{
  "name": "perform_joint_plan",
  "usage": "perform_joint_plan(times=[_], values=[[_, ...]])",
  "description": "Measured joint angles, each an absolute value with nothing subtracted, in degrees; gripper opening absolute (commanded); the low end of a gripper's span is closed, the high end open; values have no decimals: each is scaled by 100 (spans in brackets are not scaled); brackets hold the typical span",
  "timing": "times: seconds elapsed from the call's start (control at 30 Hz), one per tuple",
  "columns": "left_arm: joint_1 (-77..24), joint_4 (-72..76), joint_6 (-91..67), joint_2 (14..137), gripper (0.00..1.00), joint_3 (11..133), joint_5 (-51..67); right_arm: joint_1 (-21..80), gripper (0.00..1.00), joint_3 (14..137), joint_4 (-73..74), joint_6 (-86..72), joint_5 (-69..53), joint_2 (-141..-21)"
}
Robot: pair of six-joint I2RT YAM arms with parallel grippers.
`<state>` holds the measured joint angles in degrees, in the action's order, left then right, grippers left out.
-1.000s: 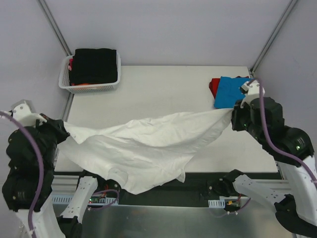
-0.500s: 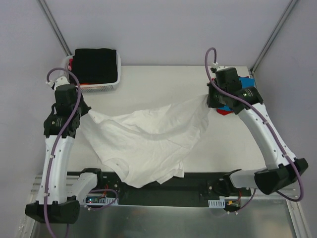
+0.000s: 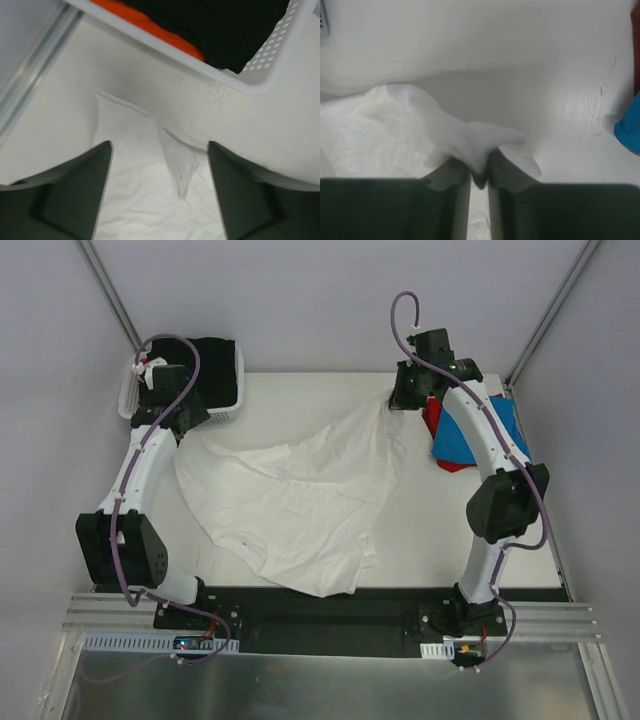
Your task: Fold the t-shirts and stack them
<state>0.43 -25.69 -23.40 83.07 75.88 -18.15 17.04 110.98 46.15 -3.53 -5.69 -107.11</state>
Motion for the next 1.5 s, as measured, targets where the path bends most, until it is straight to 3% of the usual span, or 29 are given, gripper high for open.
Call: perform_joint_plan(times=[0.1, 0.27, 0.4, 0.5, 0.53, 0.6, 0.9, 1.13, 1.5], values=[[45, -2427, -2331, 8921, 99, 8058, -1806, 1664, 69, 11539, 4541, -458, -786, -11314], [45, -2383, -2331, 9367, 99, 8565, -1702, 1597, 75, 11646, 4532, -567, -1160, -11878], [45, -2338, -2331, 9314, 99, 8676, -1457, 1544, 75, 11636, 4530, -648, -1363, -11957], [40, -2281, -2338, 9120, 80, 8517, -1243, 1527, 73, 11325, 4375, -729, -1553, -11751], [8, -2226, -2338, 8910, 67, 8278, -1138, 1525, 72, 10993, 4274, -773, -1636, -11557], [-56, -2265, -2377, 8545, 63, 7907, -996, 1538, 71, 10438, 4228, -836, -1743, -11192], [-611, -2528, -2633, 7452, 66, 6278, -248, 2023, 70, 8381, 4265, -738, -1881, -9743], [-617, -2751, -2749, 7439, 65, 5494, 423, 2034, 67, 7861, 4073, -657, -1962, -9880], [-617, -2873, -2899, 7419, 65, 5258, 1070, 2386, 66, 7446, 3874, -655, -2285, -9922]])
